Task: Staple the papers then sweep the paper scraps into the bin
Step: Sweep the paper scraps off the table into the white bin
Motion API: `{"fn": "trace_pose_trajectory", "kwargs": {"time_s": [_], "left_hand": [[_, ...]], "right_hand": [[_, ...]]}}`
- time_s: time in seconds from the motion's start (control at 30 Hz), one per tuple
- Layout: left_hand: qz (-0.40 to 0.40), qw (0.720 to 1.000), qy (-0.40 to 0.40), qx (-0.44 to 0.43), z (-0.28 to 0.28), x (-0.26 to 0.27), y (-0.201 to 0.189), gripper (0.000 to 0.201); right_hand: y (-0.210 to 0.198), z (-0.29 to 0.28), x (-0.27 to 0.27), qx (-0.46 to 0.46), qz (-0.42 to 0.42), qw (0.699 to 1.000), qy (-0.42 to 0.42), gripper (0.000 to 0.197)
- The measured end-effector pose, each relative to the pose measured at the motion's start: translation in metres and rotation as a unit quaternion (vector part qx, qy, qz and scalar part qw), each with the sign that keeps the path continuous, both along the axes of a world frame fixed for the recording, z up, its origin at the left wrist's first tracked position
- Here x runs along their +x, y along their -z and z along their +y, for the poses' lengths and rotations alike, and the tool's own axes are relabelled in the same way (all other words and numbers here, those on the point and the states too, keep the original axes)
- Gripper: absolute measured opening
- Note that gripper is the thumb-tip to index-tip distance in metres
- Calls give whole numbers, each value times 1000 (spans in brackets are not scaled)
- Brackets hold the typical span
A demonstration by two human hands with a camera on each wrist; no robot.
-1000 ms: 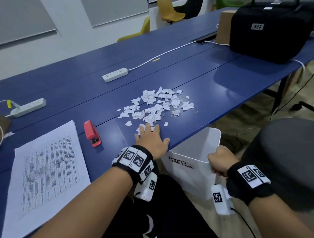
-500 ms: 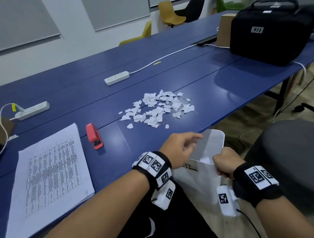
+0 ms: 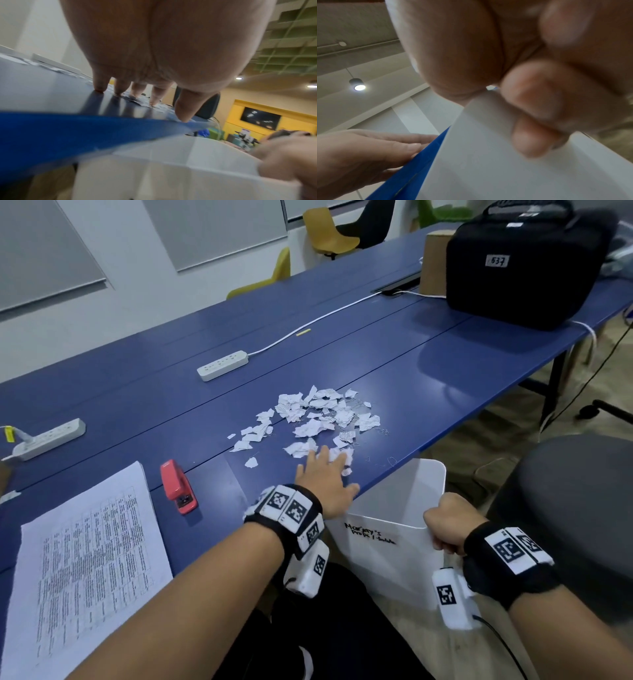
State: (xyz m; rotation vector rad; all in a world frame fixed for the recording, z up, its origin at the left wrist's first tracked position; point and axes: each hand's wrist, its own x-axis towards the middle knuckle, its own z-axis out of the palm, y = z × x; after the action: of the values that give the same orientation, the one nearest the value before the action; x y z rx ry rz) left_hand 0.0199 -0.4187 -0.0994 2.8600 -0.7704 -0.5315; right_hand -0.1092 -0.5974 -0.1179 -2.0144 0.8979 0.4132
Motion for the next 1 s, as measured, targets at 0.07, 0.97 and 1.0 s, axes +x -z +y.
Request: {"fn": "trace_pose_trajectory", "kwargs": {"time_s": [0.07, 0.97, 1.0], "left_hand": [[5, 999, 41, -12, -8, -17, 1, 73], [2, 996, 94, 11, -42, -37, 9, 83], [-1, 992, 126, -1, -45, -44, 10, 82]], "right_hand": [[-2, -2, -1, -1, 1, 1000, 1, 23], [-6, -17, -5, 14, -4, 1000, 10, 28], [-5, -18, -6, 15, -5, 1000, 9, 30]]}}
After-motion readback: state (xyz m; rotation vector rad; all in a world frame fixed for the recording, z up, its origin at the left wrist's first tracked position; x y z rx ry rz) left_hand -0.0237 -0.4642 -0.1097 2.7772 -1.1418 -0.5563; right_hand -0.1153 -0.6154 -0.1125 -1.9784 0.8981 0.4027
